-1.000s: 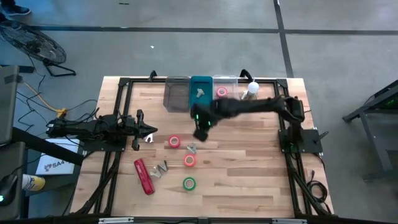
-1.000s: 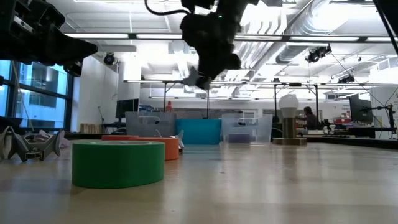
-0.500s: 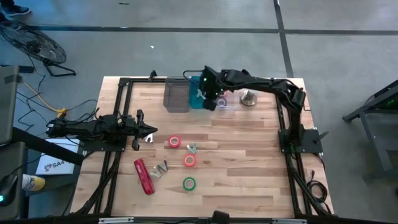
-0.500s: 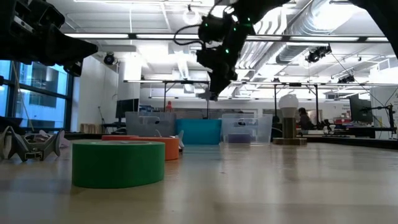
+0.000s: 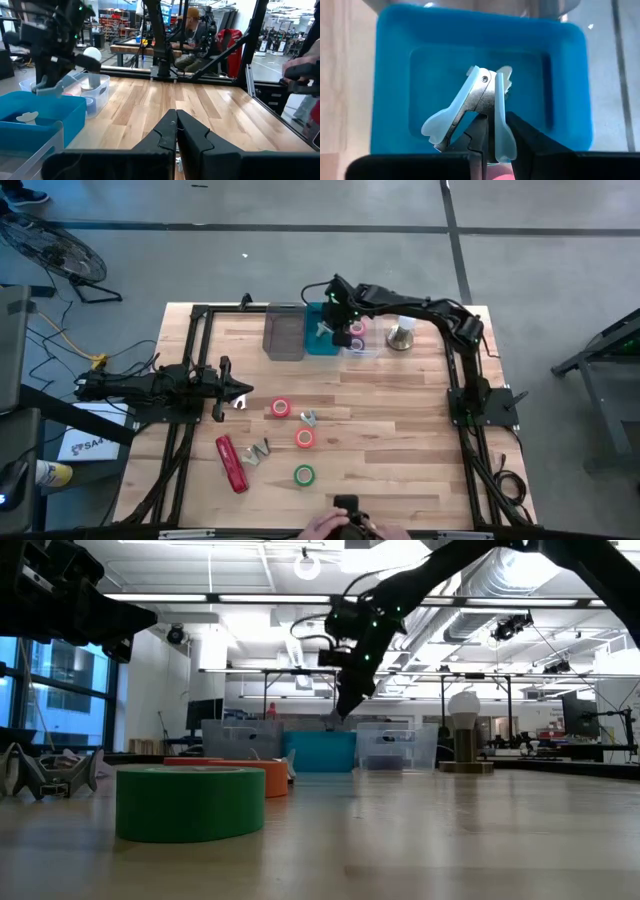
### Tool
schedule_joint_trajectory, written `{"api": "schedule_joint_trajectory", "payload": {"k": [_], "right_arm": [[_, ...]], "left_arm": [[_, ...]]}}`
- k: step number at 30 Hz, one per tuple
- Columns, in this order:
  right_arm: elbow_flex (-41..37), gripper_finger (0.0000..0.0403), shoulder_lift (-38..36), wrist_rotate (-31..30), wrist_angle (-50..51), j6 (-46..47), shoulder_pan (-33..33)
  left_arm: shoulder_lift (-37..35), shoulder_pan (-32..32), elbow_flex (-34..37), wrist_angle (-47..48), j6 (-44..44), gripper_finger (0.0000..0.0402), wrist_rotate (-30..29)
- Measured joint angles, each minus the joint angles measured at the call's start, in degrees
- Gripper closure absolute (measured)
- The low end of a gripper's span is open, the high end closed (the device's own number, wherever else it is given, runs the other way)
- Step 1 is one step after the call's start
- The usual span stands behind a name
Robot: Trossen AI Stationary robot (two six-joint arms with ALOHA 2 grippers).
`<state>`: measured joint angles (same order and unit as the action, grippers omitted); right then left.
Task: Pick and place Stapler, Stapler remover, tape
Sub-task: Put the bottom blue staple remover into the blue bin, then put the red stapler into the black bin
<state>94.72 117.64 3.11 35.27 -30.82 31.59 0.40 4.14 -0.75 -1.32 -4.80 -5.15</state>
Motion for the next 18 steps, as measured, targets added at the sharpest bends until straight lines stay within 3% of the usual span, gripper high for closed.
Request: {"api": "schedule_joint_trajectory", "payload": {"k": [6,18], "right_arm": [[0.0,0.0349,1.0,0.3,-0.5,-1.6,0.0],[0.0,0.0258,1.2,1.7,-0.5,0.4,0.2]], "left_arm": [[0.0,0.0,0.0,0.0,0.0,0.0396,0.0],[0.0,0.0,0.0,0.0,0.0,0.0396,0.0]]}}
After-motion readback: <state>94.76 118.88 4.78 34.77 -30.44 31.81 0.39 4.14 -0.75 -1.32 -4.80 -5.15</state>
